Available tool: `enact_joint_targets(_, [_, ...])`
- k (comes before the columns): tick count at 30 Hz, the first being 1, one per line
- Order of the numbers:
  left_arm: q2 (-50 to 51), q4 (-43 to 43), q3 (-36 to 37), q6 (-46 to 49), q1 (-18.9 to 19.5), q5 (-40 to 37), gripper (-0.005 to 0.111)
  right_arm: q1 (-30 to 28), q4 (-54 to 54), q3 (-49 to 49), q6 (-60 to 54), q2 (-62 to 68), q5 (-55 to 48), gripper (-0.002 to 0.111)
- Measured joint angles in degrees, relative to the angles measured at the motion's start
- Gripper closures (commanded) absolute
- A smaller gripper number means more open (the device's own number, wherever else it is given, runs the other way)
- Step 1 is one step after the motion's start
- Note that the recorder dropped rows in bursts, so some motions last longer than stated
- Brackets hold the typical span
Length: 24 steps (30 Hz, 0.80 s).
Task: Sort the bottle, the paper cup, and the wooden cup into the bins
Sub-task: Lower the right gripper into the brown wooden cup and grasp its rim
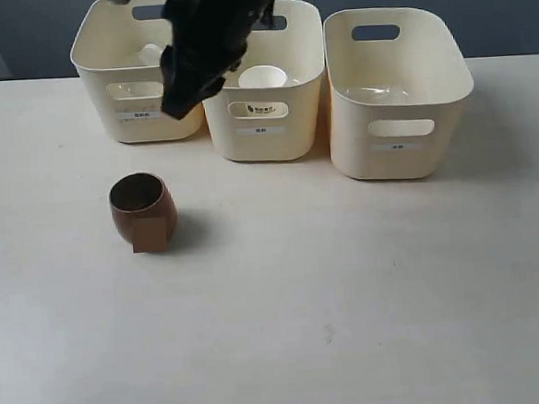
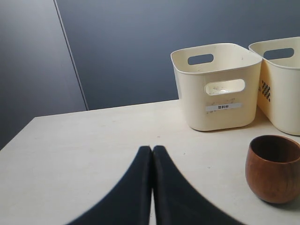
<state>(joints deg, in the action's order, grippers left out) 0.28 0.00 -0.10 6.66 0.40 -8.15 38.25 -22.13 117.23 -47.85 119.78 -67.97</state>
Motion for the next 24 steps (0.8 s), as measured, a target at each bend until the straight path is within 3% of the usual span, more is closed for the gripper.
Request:
enact_joint_targets(2, [0.00,0.00,0.00,0.00,0.00,0.00,0.107,3.87,0.71,0.00,-2.33,0.73,0.12,0.071])
enact_joint_targets(4, [0.00,0.00,0.00,0.00,0.00,0.00,0.107,6.41,1.75,0.00,-3.37,1.57,0.78,0.054])
enact_joint_targets(6, [0.00,0.00,0.00,0.00,0.00,0.00,0.107,8.29,2.76,0.00,-3.88,2.98,2.17,0.045])
enact_joint_targets(24, [0.00,0.00,0.00,0.00,0.00,0.00,0.107,9.08,6.43,0.00,-5.74,13.30,13.07,0.044])
